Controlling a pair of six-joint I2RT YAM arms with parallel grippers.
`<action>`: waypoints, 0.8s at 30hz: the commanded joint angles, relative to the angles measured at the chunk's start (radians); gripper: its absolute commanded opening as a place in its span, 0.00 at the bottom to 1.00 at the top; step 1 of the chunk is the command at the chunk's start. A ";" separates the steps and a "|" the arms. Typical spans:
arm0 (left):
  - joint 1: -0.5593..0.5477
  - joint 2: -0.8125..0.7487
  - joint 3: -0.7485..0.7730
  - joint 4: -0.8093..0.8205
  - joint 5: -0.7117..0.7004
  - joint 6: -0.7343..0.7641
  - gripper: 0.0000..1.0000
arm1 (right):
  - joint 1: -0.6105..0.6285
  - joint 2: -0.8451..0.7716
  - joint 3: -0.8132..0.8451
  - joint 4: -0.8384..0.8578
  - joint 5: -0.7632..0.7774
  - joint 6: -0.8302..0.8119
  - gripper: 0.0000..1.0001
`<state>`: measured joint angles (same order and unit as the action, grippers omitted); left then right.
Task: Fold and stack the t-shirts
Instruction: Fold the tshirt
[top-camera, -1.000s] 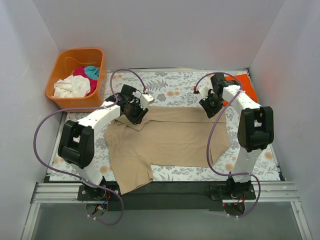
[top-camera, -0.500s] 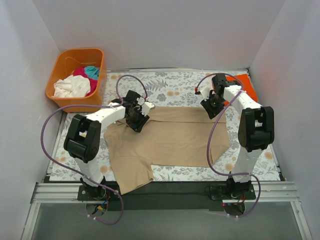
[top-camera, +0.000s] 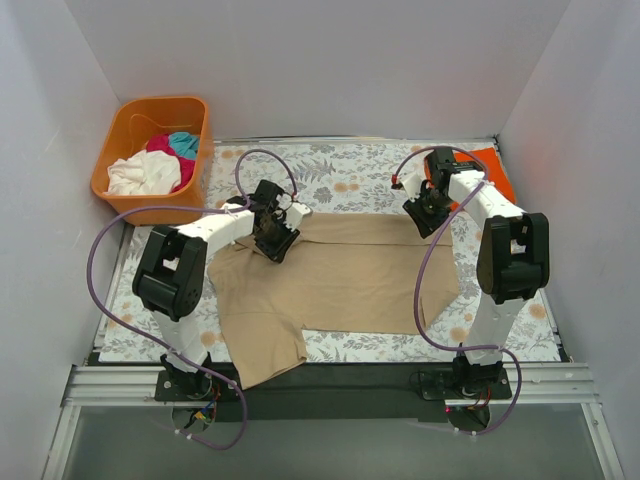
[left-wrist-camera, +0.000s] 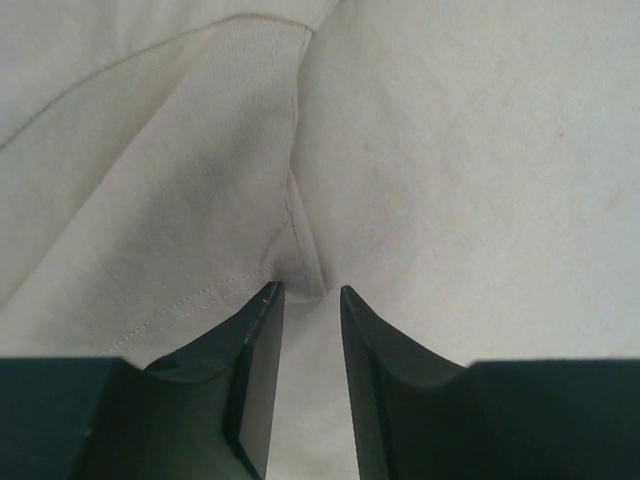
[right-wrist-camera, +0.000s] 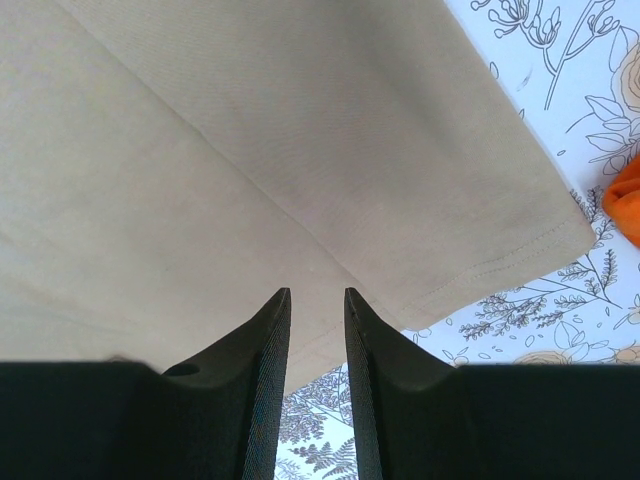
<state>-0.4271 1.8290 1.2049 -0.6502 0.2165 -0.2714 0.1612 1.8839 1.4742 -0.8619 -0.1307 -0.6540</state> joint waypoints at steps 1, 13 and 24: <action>-0.010 -0.020 0.048 -0.006 -0.011 -0.008 0.30 | -0.006 -0.011 -0.009 -0.009 -0.009 -0.006 0.30; -0.012 0.021 0.036 0.006 -0.042 0.003 0.29 | -0.006 -0.011 -0.003 -0.009 0.002 -0.009 0.30; -0.030 -0.022 0.137 -0.130 0.012 -0.032 0.00 | -0.006 -0.006 0.006 -0.011 -0.003 -0.010 0.30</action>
<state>-0.4385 1.8645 1.2743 -0.7086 0.1913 -0.2832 0.1581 1.8843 1.4742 -0.8627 -0.1303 -0.6548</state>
